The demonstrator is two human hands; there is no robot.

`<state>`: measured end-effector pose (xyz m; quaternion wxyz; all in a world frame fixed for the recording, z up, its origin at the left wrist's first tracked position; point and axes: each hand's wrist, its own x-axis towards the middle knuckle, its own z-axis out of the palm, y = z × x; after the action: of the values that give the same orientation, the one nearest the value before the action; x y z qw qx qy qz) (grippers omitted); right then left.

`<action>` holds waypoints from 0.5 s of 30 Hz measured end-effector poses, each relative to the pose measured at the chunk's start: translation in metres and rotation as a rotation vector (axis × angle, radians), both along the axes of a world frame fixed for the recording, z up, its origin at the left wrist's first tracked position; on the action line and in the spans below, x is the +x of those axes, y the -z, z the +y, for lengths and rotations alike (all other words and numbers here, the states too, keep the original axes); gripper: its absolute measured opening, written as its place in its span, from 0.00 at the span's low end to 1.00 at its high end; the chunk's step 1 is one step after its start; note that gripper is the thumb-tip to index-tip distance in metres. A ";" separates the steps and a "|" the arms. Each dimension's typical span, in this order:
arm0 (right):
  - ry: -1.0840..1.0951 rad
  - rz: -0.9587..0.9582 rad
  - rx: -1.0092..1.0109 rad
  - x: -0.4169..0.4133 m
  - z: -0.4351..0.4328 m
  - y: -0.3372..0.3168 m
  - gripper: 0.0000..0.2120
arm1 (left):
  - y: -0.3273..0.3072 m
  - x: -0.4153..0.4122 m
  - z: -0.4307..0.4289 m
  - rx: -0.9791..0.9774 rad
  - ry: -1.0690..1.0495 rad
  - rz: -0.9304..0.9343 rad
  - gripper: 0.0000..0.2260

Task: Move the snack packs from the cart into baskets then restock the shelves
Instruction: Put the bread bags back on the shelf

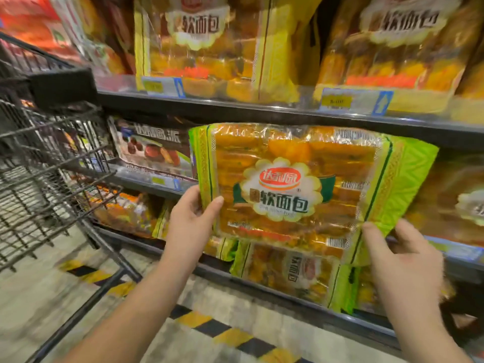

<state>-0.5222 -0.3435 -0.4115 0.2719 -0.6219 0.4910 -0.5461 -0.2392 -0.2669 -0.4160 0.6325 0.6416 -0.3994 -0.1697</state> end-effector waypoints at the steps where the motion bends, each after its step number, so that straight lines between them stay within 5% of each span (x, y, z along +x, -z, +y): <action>1: 0.005 -0.007 -0.011 0.002 -0.003 -0.002 0.11 | -0.002 0.001 -0.003 -0.007 -0.004 0.000 0.07; 9: -0.010 -0.042 0.006 -0.008 -0.014 -0.017 0.06 | -0.010 -0.012 -0.018 -0.058 0.013 -0.019 0.09; 15: -0.003 -0.021 0.016 -0.025 -0.024 -0.012 0.15 | -0.005 -0.029 -0.032 -0.067 0.010 -0.017 0.09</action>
<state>-0.5470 -0.3672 -0.4000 0.2828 -0.6149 0.4913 -0.5482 -0.2681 -0.2985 -0.4110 0.6495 0.6194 -0.4134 -0.1536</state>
